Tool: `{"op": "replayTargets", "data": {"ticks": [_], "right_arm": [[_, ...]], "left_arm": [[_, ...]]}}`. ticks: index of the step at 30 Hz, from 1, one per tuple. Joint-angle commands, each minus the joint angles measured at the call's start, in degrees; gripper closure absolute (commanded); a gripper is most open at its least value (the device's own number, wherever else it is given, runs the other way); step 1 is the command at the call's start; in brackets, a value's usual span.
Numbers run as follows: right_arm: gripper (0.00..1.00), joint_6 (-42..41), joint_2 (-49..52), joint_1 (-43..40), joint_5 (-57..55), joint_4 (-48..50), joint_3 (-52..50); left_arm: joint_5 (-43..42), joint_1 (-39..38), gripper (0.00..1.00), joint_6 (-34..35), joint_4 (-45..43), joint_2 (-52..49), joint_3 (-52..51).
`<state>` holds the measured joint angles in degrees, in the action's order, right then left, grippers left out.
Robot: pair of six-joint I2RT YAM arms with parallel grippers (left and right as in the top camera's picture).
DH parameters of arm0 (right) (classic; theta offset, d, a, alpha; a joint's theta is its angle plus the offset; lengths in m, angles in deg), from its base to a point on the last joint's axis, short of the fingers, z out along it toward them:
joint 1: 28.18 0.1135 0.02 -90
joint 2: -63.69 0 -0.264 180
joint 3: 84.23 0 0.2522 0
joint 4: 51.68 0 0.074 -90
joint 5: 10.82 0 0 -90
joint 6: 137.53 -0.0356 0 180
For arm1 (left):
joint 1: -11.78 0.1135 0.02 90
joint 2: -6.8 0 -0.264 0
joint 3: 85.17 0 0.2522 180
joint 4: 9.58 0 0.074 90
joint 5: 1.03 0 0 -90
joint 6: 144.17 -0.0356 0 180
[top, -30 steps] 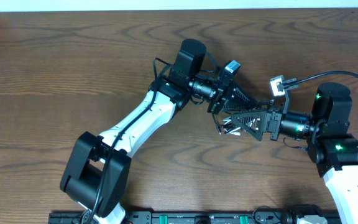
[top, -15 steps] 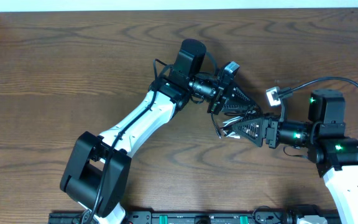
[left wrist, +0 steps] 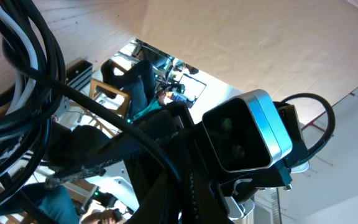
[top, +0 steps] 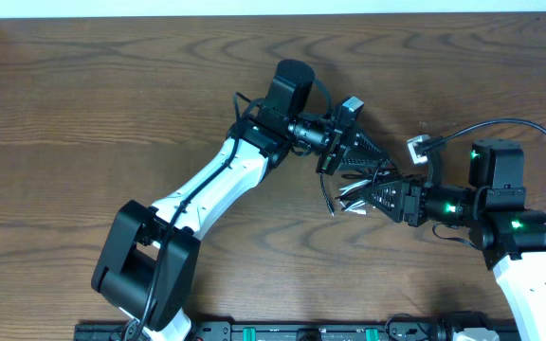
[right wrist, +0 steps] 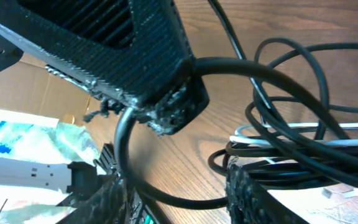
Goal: Untangle cables
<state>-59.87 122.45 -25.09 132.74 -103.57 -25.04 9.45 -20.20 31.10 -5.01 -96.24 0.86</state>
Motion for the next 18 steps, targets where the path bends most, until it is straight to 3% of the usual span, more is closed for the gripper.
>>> {"op": "replayTargets", "data": {"ticks": [1,13,14,17,18], "right_arm": [[0.52,0.9,-0.3,0.0,-0.8,-0.1,0.5],[0.51,0.8,-0.2,5.2,-5.3,-0.4,0.5],[0.53,0.8,-0.2,5.8,-6.1,-0.4,0.5],[0.83,0.8,-0.2,7.2,-8.8,-0.4,0.5],[0.88,0.8,-0.2,7.4,-9.2,-0.4,0.5]], "left_arm": [[-0.8,0.0,0.92,0.9,-0.3,2.0,0.6],[-0.8,-0.1,0.93,3.2,-0.3,2.0,0.6],[-0.8,0.0,0.93,3.1,-0.3,2.0,0.6],[-0.8,0.0,0.92,3.1,-0.3,2.0,0.6],[-0.8,-0.1,0.92,3.1,-0.3,2.0,0.6]]}}
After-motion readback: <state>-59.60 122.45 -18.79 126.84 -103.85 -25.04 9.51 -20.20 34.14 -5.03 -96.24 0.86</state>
